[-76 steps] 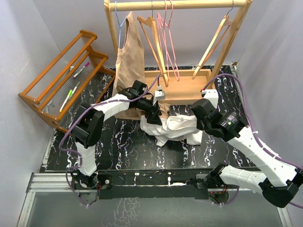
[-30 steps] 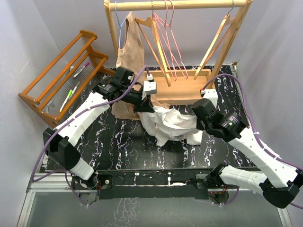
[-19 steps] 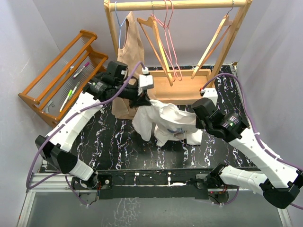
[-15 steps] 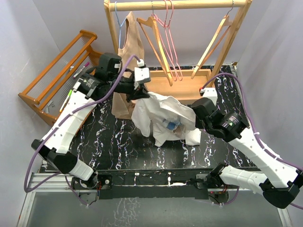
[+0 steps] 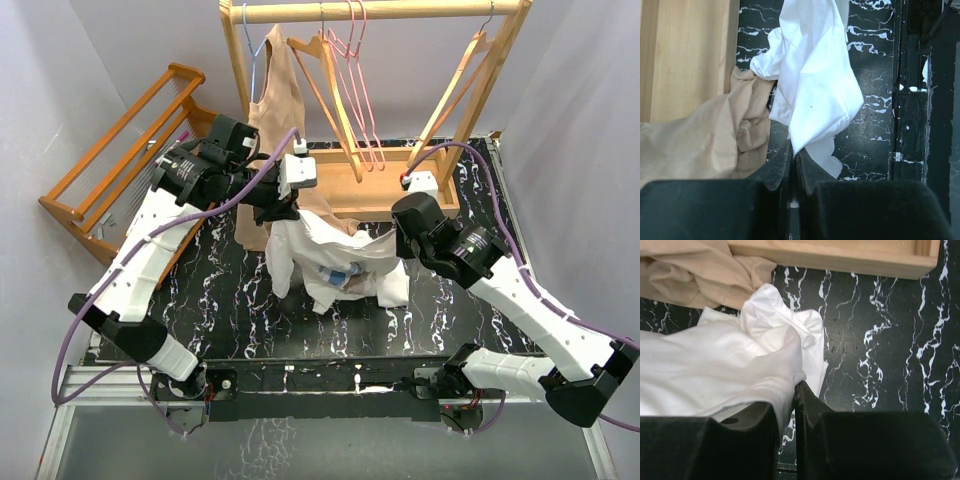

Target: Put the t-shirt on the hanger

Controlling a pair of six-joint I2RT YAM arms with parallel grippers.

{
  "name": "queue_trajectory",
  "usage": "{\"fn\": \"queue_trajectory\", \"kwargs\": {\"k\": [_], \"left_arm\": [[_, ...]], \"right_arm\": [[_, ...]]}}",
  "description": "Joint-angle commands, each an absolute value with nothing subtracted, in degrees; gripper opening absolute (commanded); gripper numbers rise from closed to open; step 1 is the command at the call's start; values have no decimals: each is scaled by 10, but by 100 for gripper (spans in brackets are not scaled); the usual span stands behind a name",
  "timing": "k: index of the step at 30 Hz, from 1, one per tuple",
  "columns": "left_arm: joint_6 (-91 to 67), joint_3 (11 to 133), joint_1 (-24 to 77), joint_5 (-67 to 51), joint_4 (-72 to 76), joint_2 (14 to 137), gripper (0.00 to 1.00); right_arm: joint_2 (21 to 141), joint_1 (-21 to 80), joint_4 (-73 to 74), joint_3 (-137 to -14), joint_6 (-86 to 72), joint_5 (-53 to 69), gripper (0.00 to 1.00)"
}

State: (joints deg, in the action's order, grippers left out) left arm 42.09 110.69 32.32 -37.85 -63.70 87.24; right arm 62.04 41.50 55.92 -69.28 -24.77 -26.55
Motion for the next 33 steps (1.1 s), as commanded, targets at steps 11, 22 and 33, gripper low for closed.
{"fn": "queue_trajectory", "kwargs": {"k": [11,22,33], "left_arm": [[307,1073,319,-293,-611,859,0],[163,1009,312,-254,-482,823,0],[103,934,272,-311,-395,815,0]], "right_arm": [[608,413,475,-800,-176,-210,62],[597,413,265,-885,-26,-150,62],[771,413,152,-999,71,-130,63]]}}
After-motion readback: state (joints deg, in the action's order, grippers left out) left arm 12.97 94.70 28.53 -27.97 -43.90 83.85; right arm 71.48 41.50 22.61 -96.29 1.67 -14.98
